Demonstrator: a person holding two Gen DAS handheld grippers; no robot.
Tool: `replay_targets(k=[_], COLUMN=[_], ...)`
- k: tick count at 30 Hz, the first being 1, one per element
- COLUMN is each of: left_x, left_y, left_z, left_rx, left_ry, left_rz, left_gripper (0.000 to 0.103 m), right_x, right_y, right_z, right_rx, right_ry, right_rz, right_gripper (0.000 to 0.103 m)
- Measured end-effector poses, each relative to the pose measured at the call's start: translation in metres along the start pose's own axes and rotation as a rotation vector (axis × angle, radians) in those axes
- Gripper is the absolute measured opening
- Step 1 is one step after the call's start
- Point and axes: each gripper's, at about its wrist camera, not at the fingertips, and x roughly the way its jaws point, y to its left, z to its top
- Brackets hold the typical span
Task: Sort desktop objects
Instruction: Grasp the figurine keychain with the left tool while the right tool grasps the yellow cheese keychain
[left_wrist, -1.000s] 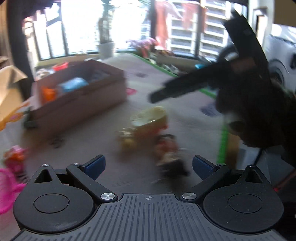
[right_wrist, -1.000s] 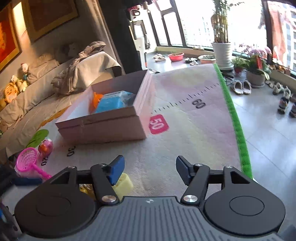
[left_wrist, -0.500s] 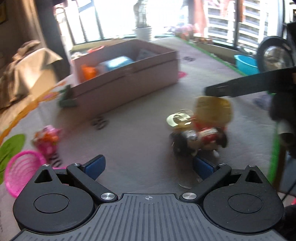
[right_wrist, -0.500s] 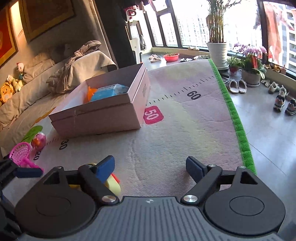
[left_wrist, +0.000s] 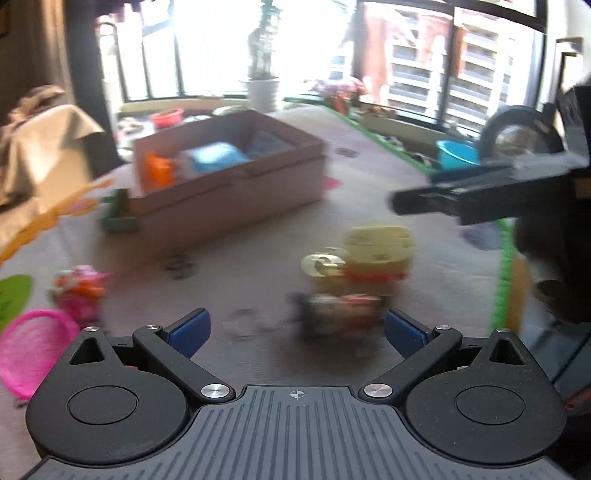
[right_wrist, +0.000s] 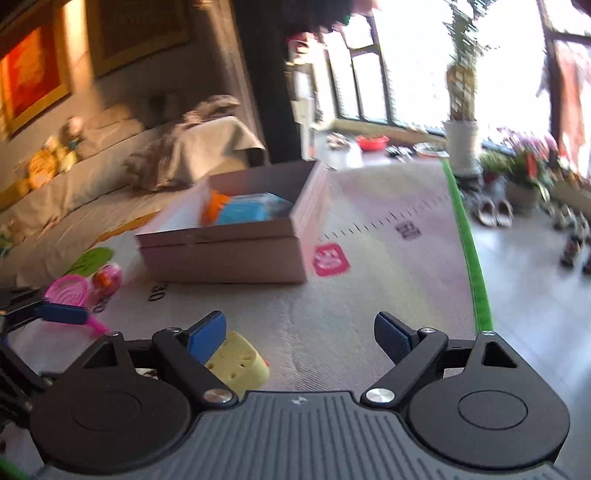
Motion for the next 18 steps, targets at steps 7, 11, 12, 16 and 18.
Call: replay_targets(k=[7,11,12,16,18], left_x=[0.032,0.028,0.027,0.022,0.018], left_y=[-0.022,-0.013,-0.011,0.0,0.002], left_z=[0.005,0.001,-0.001,-0.005,-0.008], left_rx=[0.025,0.001,-0.001,-0.034,-0.044], left_ry=[0.027,0.033,0.036,0.055,0.061], left_rz=[0.076,0.069,0.071,0.081,0.094], left_gripper=[0.083,0.071,0.071,0.071,0.071], right_x=[0.004,0.01,0.012,0.024,0.031], right_y=[0.013,0.023,0.025,0.034,0.039], right_z=[-0.002,-0.006,-0.006,-0.008,-0.01], right_rx=[-0.077,-0.142,-0.146,-0.19,-0.216], right_ry=[0.052,0.075,0.08,0.109,0.132], right_rz=[0.046,0.069,0.079,0.122,0.123], right_gripper=[0.066,0.066,0.066,0.067,0.067])
